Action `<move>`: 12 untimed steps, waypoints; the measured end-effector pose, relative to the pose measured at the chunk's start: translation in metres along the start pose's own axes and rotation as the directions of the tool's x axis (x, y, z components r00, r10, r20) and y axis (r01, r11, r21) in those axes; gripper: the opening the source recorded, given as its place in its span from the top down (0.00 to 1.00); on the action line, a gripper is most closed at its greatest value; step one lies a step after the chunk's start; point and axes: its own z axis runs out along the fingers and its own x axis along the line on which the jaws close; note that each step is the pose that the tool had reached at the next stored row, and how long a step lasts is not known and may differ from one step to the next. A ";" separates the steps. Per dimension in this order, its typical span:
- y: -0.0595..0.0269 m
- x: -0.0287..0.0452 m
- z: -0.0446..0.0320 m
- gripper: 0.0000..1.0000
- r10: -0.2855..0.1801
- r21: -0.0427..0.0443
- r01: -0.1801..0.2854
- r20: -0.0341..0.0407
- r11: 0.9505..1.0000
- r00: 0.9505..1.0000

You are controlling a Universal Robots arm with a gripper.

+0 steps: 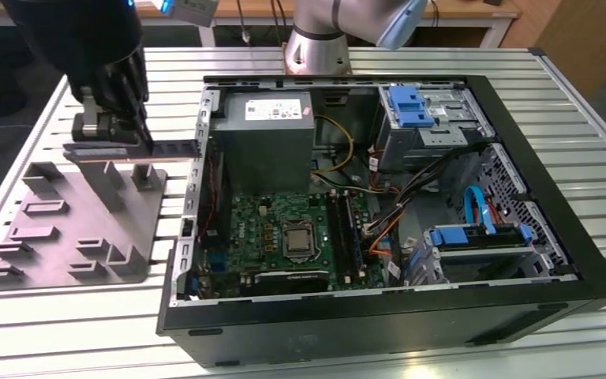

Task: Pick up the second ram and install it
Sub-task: 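Pick up the second ram and move it above second insertion slot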

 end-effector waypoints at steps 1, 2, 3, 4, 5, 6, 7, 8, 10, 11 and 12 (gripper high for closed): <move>-0.0031 -0.0001 -0.0001 0.86 0.000 0.000 0.000 0.000 1.000 1.000; -0.0058 -0.0001 -0.0002 0.86 0.000 0.000 0.000 0.000 1.000 1.000; -0.0085 -0.0001 -0.0003 0.86 0.000 0.000 0.000 0.000 1.000 1.000; -0.0112 -0.0002 -0.0004 0.86 0.000 0.000 0.000 0.000 1.000 1.000; -0.0141 -0.0002 -0.0006 0.86 0.000 0.000 0.000 0.000 1.000 1.000; -0.0168 -0.0003 -0.0006 0.86 0.000 0.000 0.000 0.000 1.000 1.000; -0.0195 -0.0003 -0.0007 0.86 0.000 0.000 0.000 0.000 1.000 1.000; -0.0223 -0.0004 -0.0008 0.86 0.000 0.000 0.000 0.000 1.000 1.000; -0.0274 -0.0004 -0.0010 0.86 0.000 0.000 0.000 0.000 1.000 1.000; -0.0301 -0.0005 -0.0011 0.86 0.000 0.000 0.000 0.000 1.000 1.000; -0.0326 -0.0005 -0.0011 0.86 0.000 0.000 0.000 0.000 1.000 1.000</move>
